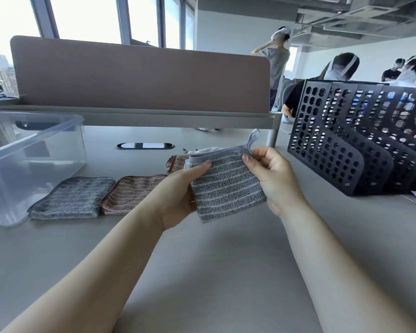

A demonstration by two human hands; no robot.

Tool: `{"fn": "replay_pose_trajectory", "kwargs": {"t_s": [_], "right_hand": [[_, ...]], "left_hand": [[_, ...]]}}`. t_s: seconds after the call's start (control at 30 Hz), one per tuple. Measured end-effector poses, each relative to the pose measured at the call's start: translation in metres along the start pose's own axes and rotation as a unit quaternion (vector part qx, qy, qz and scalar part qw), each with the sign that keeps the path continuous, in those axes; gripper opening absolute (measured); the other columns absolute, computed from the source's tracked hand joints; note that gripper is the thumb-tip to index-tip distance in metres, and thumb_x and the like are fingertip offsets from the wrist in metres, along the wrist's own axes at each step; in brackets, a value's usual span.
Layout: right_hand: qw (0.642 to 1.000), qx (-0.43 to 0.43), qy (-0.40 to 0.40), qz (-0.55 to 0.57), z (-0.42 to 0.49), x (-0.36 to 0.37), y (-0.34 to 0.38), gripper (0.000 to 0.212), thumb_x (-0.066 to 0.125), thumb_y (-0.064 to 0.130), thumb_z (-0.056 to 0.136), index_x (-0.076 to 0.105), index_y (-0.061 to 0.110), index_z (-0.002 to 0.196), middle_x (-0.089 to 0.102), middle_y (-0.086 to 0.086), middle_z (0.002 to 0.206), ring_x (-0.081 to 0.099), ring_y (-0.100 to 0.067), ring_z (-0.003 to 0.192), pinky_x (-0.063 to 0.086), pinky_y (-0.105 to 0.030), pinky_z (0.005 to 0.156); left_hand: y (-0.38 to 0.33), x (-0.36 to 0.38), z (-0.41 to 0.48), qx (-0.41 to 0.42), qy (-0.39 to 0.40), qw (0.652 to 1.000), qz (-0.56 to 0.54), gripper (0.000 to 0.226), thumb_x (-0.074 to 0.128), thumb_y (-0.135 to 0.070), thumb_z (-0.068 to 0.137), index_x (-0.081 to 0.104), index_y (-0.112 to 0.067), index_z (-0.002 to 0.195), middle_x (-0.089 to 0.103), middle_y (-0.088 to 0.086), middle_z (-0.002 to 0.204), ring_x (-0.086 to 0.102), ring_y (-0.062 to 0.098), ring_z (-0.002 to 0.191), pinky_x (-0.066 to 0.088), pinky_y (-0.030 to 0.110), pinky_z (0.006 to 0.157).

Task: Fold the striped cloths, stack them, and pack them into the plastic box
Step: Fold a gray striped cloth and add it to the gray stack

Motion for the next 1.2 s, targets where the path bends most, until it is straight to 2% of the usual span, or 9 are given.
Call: {"fn": "replay_pose_trajectory", "kwargs": {"t_s": [0.13,0.27,0.4,0.53,0.7,0.87,0.97,1.03,1.2], "right_hand": [[0.992,-0.013,0.001,-0.129,-0.001,0.005,-0.004,0.008,0.056,0.025,0.094,0.053,0.018,0.092,0.055,0.002,0.082,0.049,-0.011,0.076,0.040,-0.015,0.070],[0.976,-0.054,-0.008,-0.213,-0.001,0.010,0.009,0.009,0.058,0.021,0.093,0.053,0.014,0.095,0.060,0.000,0.086,0.052,-0.001,0.073,0.036,-0.002,0.060],[0.977,-0.047,0.002,-0.207,0.000,0.021,0.016,0.024,0.063,0.033,0.089,0.057,0.011,0.098,0.063,0.006,0.085,0.058,-0.003,0.079,0.044,-0.013,0.068],[0.984,0.137,0.103,-0.043,0.002,0.059,-0.017,0.036,0.071,0.044,0.076,0.059,0.020,0.100,0.063,0.003,0.101,0.060,-0.018,0.097,0.048,-0.041,0.092],[0.980,0.128,0.149,-0.017,0.019,0.127,-0.021,0.020,0.069,0.010,0.083,0.056,0.022,0.093,0.063,-0.004,0.095,0.059,-0.021,0.087,0.048,-0.037,0.069],[0.980,0.068,0.167,-0.079,0.031,0.208,-0.022,0.014,0.068,0.014,0.086,0.055,0.017,0.091,0.061,-0.009,0.097,0.055,-0.018,0.085,0.044,-0.027,0.067],[0.977,0.053,0.183,-0.097,0.034,0.249,-0.030,0.012,0.066,0.014,0.087,0.056,0.013,0.094,0.058,-0.001,0.087,0.053,-0.016,0.083,0.041,-0.024,0.065],[0.976,0.060,0.190,-0.090,0.037,0.269,-0.037,0.011,0.066,0.014,0.088,0.056,0.014,0.085,0.054,0.002,0.080,0.051,-0.014,0.079,0.040,-0.023,0.064],[0.960,0.121,0.248,-0.040,0.037,0.303,-0.060,0.012,0.069,0.006,0.083,0.059,0.013,0.080,0.059,-0.002,0.082,0.055,-0.014,0.080,0.043,-0.019,0.065]], "left_hand": [[-0.008,-0.004,0.002,0.060,-0.015,0.998,0.022,0.017,0.052,-0.014,0.094,0.063,-0.009,0.105,0.073,0.007,0.097,0.071,0.018,0.088,0.059,0.030,0.069],[-0.019,-0.011,-0.005,0.082,-0.026,0.995,0.057,0.025,0.062,-0.025,0.083,0.062,-0.011,0.104,0.073,0.006,0.091,0.071,0.018,0.084,0.059,0.030,0.067],[-0.034,-0.048,-0.013,0.083,-0.103,0.985,0.110,0.022,0.060,-0.029,0.089,0.065,-0.008,0.094,0.068,0.010,0.084,0.067,0.020,0.069,0.059,0.032,0.058],[-0.056,-0.093,-0.028,0.132,-0.194,0.969,0.083,0.018,0.056,-0.022,0.094,0.063,-0.008,0.086,0.064,0.010,0.078,0.061,0.019,0.070,0.059,0.032,0.065],[-0.086,-0.151,-0.069,0.159,-0.280,0.940,0.113,0.017,0.061,-0.023,0.091,0.065,-0.010,0.081,0.062,0.007,0.074,0.060,0.015,0.062,0.056,0.021,0.049],[-0.119,-0.206,-0.118,0.184,-0.391,0.855,0.287,0.014,0.066,-0.023,0.088,0.062,-0.013,0.098,0.069,0.005,0.084,0.063,0.011,0.061,0.054,0.017,0.050],[-0.126,-0.227,-0.135,0.172,-0.414,0.811,0.376,0.004,0.055,-0.020,0.094,0.054,-0.023,0.092,0.072,0.006,0.085,0.066,0.020,0.063,0.056,0.031,0.056],[-0.127,-0.237,-0.140,0.161,-0.423,0.778,0.435,0.018,0.048,-0.016,0.097,0.053,-0.028,0.085,0.071,0.006,0.081,0.068,0.025,0.062,0.050,0.032,0.056],[-0.127,-0.232,-0.145,0.122,-0.442,0.613,0.643,0.019,0.045,-0.007,0.092,0.057,-0.021,0.089,0.061,0.007,0.075,0.051,0.027,0.059,0.038,0.030,0.053]]}}
Point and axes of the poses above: each hand's wrist, its own z-axis towards the middle knuckle, its own x-axis out of the palm, y = z × x, the point moved 10 cm from there along z, towards the middle knuckle
